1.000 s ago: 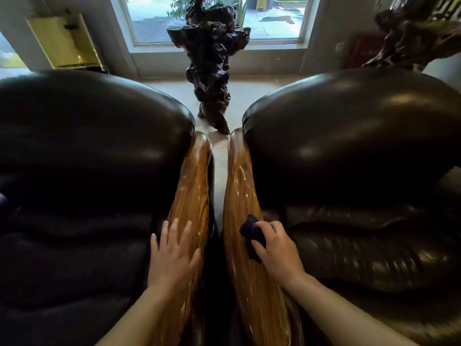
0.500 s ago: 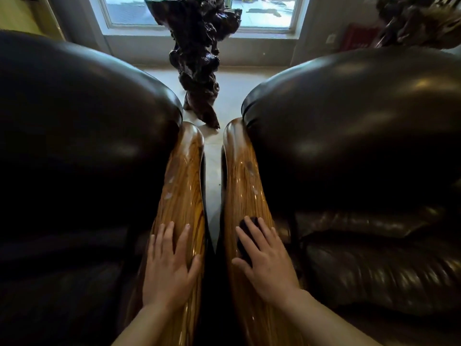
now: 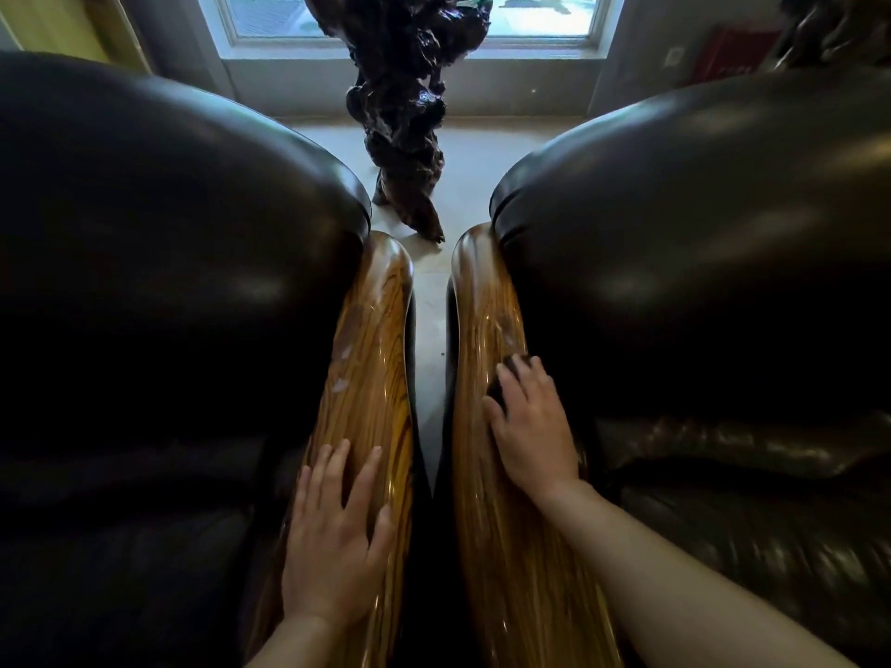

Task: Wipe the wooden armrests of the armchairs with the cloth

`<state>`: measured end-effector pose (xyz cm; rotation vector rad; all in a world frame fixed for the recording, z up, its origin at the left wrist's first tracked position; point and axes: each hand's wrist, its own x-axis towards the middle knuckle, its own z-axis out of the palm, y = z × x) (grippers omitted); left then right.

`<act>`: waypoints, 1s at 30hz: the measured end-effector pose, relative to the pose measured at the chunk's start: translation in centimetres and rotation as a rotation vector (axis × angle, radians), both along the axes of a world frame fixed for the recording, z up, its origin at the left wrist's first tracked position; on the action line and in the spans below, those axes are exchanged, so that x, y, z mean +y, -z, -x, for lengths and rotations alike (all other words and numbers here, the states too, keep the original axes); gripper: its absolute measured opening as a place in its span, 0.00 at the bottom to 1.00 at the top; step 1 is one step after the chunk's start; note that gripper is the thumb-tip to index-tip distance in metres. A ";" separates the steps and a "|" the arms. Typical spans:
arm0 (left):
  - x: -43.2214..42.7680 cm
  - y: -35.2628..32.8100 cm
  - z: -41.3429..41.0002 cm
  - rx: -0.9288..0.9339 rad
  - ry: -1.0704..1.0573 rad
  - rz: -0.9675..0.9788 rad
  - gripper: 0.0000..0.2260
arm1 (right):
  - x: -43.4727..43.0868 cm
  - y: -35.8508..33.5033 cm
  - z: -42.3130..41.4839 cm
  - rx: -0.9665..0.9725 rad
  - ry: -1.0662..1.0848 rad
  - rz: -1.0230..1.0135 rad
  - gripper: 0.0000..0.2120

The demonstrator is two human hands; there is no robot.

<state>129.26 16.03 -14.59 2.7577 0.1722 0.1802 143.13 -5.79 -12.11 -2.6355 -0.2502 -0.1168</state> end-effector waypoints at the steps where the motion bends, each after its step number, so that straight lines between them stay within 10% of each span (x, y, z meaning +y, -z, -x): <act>1: 0.0 0.0 0.0 0.005 0.001 -0.006 0.28 | 0.0 0.3 1.6 -0.025 -0.035 0.019 0.26; 6: -0.2 -0.3 0.1 0.011 -0.027 0.016 0.28 | -2.7 2.0 6.4 -0.114 -0.280 0.077 0.25; 13: 0.0 0.3 -0.1 0.016 -0.025 0.010 0.29 | 0.2 0.1 -2.7 0.039 0.113 -0.016 0.27; 22: -0.1 -0.1 0.0 0.052 -0.016 -0.001 0.29 | -2.9 1.4 4.5 -0.129 -0.384 0.111 0.23; 30: 0.1 -0.2 0.0 0.009 -0.012 0.078 0.26 | 1.4 -0.2 -3.4 -0.015 -0.010 0.037 0.24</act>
